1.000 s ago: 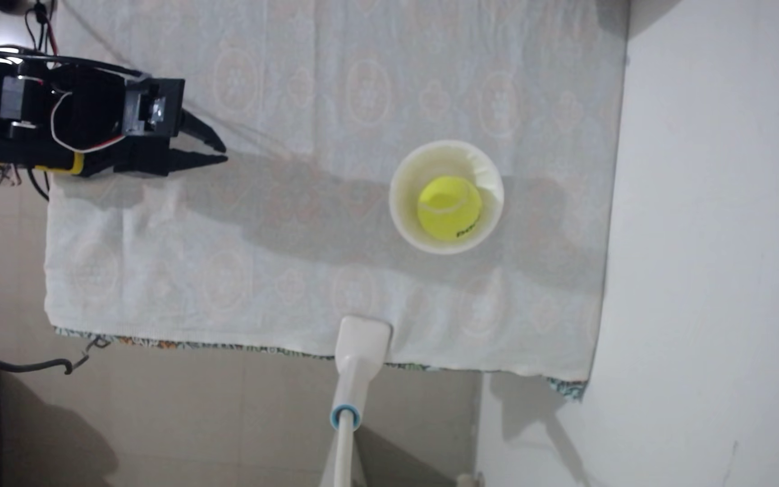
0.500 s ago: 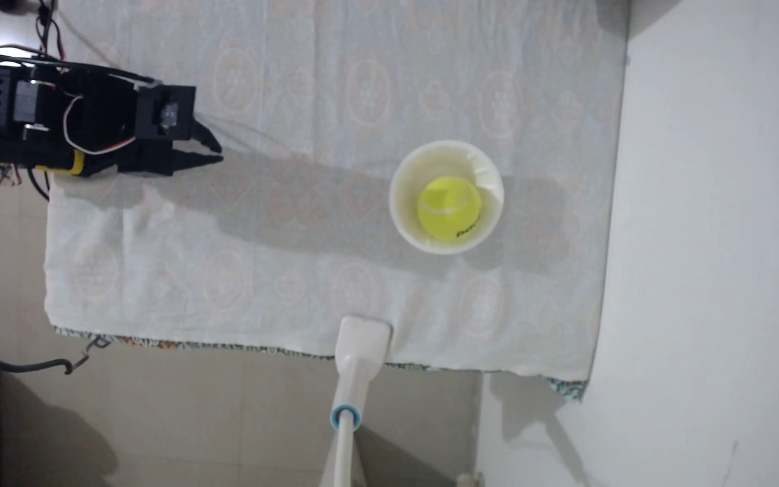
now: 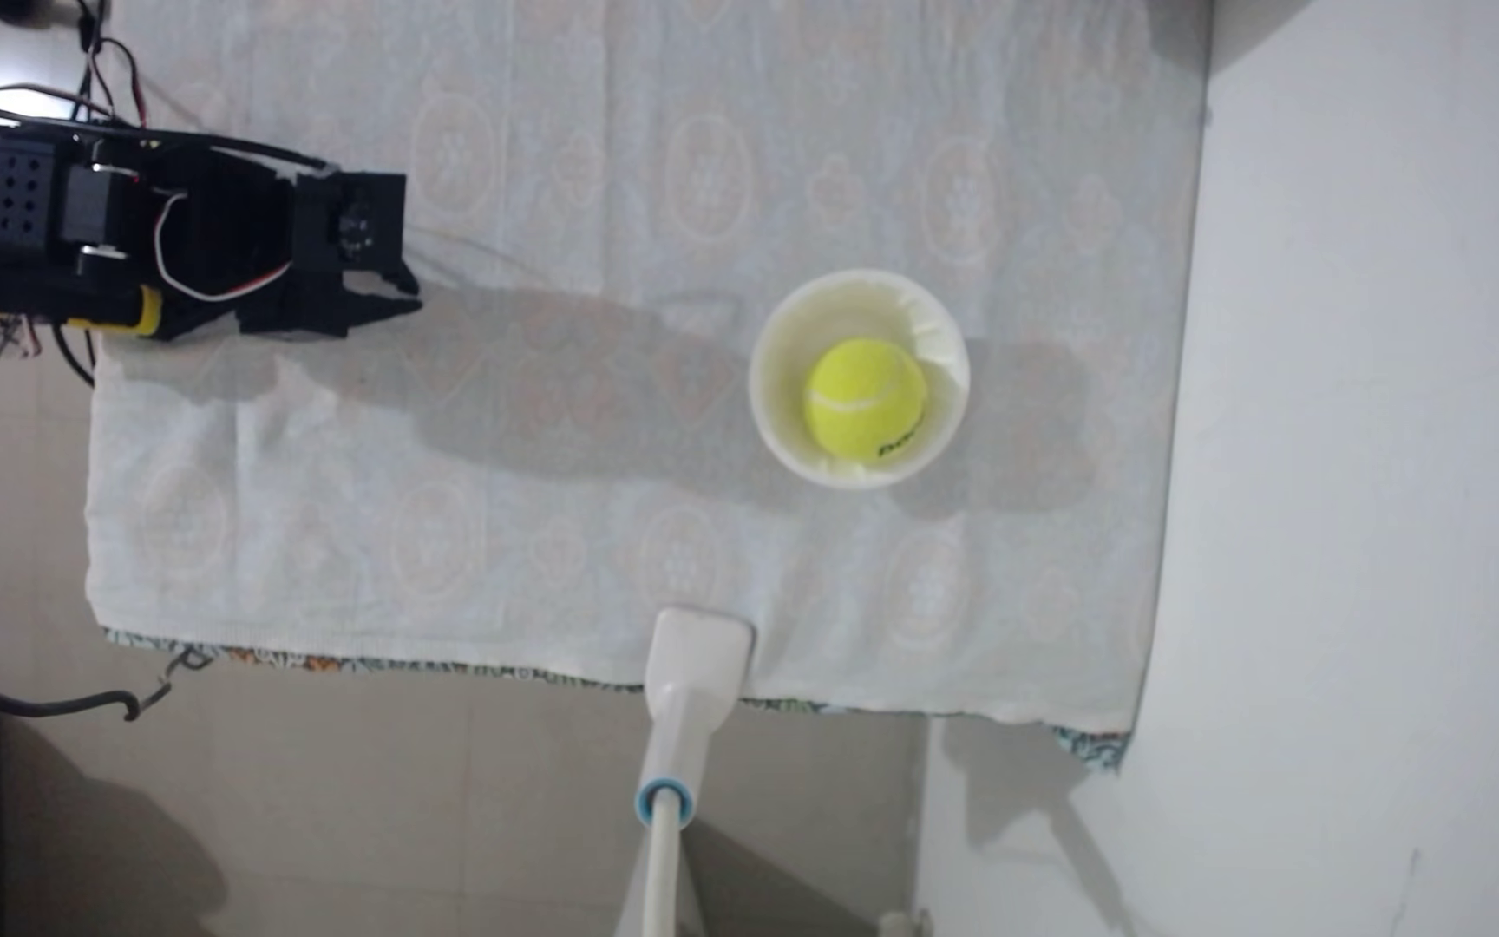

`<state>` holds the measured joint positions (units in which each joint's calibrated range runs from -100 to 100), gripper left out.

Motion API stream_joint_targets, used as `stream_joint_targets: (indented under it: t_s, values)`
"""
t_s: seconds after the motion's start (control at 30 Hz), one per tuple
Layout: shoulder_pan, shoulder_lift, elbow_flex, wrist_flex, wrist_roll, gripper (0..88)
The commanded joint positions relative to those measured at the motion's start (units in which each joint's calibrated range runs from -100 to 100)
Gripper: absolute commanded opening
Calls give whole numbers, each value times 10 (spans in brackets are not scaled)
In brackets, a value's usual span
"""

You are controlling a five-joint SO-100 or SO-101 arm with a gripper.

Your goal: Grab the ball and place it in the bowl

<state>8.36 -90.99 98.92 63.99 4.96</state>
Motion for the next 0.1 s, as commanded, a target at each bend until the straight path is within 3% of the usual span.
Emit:
stream_joint_targets:
  t_s: [0.0, 0.07]
  values:
    - [6, -7, 2, -11, 1, 1]
    - [6, -7, 2, -11, 1, 1]
